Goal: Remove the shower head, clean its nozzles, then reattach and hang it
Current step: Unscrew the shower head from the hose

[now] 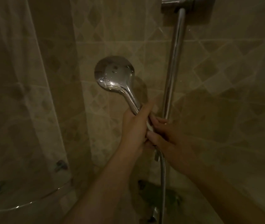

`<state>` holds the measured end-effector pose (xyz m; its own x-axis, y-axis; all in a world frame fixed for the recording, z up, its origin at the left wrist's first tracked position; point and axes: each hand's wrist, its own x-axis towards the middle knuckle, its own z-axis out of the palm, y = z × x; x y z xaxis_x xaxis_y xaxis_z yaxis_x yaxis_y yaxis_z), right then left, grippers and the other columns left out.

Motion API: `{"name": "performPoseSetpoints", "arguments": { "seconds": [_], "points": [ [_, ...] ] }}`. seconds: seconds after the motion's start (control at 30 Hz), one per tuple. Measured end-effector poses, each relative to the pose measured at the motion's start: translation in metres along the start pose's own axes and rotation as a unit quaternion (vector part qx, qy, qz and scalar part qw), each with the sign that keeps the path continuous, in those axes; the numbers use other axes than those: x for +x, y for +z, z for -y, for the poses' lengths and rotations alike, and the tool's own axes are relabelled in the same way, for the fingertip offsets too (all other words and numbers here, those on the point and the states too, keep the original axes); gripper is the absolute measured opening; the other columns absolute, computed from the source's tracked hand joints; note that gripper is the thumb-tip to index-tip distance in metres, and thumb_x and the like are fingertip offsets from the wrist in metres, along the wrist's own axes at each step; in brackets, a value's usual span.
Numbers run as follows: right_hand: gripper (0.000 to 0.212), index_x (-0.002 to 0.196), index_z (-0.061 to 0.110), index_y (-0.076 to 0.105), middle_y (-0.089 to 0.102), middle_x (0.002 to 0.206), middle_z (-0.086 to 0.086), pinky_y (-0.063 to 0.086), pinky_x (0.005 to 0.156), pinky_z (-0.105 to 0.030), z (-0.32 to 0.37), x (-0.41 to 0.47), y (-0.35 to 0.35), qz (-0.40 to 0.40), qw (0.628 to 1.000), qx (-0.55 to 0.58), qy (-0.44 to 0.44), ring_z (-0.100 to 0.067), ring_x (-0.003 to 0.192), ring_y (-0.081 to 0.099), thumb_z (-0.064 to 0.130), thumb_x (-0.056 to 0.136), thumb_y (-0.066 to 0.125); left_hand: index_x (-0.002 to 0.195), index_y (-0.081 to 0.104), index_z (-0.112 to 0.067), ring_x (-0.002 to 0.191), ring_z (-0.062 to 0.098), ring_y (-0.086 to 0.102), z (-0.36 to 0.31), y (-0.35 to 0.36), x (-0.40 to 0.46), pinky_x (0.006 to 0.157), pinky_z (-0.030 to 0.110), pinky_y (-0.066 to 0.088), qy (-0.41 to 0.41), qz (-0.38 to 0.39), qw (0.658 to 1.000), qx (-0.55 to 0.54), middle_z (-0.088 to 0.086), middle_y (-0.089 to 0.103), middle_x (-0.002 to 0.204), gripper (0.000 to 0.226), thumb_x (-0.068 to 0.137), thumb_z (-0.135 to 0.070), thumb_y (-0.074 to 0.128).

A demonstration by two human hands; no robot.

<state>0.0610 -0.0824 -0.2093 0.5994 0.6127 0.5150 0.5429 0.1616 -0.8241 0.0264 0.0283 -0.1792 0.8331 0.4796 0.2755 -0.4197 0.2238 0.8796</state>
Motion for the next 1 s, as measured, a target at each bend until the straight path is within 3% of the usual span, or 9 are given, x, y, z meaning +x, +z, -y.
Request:
{"name": "performPoseSetpoints", "arguments": {
  "seconds": [0.17,0.27,0.33,0.4,0.47,0.6,0.7,0.8,1.0],
  "points": [
    [0.016,0.109,0.015,0.068,0.069,0.098,0.005,0.051,0.065,-0.023,-0.006,0.002,0.007,-0.005,1.0,0.016,0.015,-0.012,0.071,0.067,0.016,0.096,0.059,0.056,0.054,-0.008,0.051,0.027,0.063,-0.002,-0.009,0.006,0.05,0.028,0.052,0.01,0.014,1.0,-0.019,0.025,0.06,0.062,0.054,0.094,-0.042,0.071],
    [0.031,0.125,0.021,0.062,0.072,0.095,0.004,0.053,0.065,-0.027,-0.009,0.0,0.008,0.001,0.999,0.035,0.031,-0.016,0.076,0.069,0.022,0.094,0.061,0.054,0.05,-0.013,0.049,0.023,0.059,-0.001,-0.009,0.009,0.066,0.039,0.059,0.021,0.022,0.998,-0.062,0.008,0.049,0.051,0.053,0.094,-0.038,0.073],
    [0.023,0.116,0.022,0.065,0.072,0.096,0.007,0.054,0.066,-0.024,-0.013,-0.004,0.01,-0.007,0.998,0.048,0.043,-0.014,0.078,0.069,0.021,0.093,0.063,0.055,0.048,-0.014,0.045,0.017,0.054,0.001,-0.012,0.009,0.073,0.043,0.06,0.021,0.028,0.996,-0.078,0.003,0.045,0.048,0.052,0.095,-0.037,0.071],
    [0.007,0.1,0.015,0.064,0.069,0.078,0.004,0.051,0.06,-0.021,-0.018,-0.01,0.013,-0.002,0.995,0.084,0.06,-0.014,0.065,0.065,0.018,0.094,0.063,0.058,0.046,-0.015,0.043,0.013,0.046,0.003,-0.017,0.009,0.064,0.037,0.057,0.013,0.03,0.995,-0.091,0.001,0.04,0.048,0.05,0.096,-0.037,0.07],
    [0.011,0.086,0.016,0.064,0.064,0.066,0.002,0.048,0.054,-0.02,-0.023,-0.018,0.017,0.026,0.988,0.115,0.1,-0.012,0.057,0.06,0.023,0.094,0.061,0.061,0.045,-0.018,0.042,0.011,0.039,0.005,-0.023,0.008,0.052,0.03,0.049,-0.001,0.026,0.993,-0.111,-0.001,0.036,0.049,0.047,0.096,-0.036,0.07],
    [0.027,0.085,0.016,0.068,0.058,0.066,-0.008,0.043,0.049,-0.026,-0.033,-0.03,0.029,0.117,0.941,0.246,0.201,-0.018,0.053,0.052,0.04,0.093,0.058,0.062,0.047,-0.02,0.035,0.007,0.033,0.008,-0.037,0.009,0.042,0.024,0.042,-0.044,0.049,0.985,-0.161,-0.006,0.034,0.044,0.041,0.096,-0.032,0.067],
    [0.029,0.092,0.007,0.059,0.051,0.065,-0.008,0.031,0.043,-0.026,-0.035,-0.026,0.033,0.183,0.897,0.342,0.212,-0.015,0.047,0.044,0.036,0.096,0.057,0.061,0.049,-0.018,0.032,0.006,0.033,0.007,-0.044,0.01,0.039,0.022,0.041,-0.078,0.116,0.968,-0.207,-0.007,0.033,0.04,0.035,0.089,-0.026,0.068],
    [0.027,0.078,0.013,0.048,0.037,0.059,0.001,0.018,0.04,-0.024,-0.032,-0.017,0.033,0.244,0.863,0.374,0.237,-0.008,0.043,0.032,0.032,0.095,0.058,0.062,0.053,-0.015,0.031,0.007,0.034,0.005,-0.048,0.011,0.038,0.02,0.04,-0.101,0.175,0.96,-0.195,-0.006,0.034,0.039,0.029,0.084,-0.026,0.068],
    [0.035,0.055,0.026,0.044,0.028,0.044,0.008,0.014,0.035,-0.021,-0.037,-0.013,0.039,0.175,0.909,0.247,0.287,-0.007,0.034,0.021,0.029,0.074,0.073,0.052,0.047,-0.017,0.03,0.011,0.028,0.008,-0.037,0.008,0.037,0.021,0.032,-0.166,0.165,0.965,-0.118,-0.003,0.029,0.037,0.044,0.095,-0.023,0.059]
  ]
}}
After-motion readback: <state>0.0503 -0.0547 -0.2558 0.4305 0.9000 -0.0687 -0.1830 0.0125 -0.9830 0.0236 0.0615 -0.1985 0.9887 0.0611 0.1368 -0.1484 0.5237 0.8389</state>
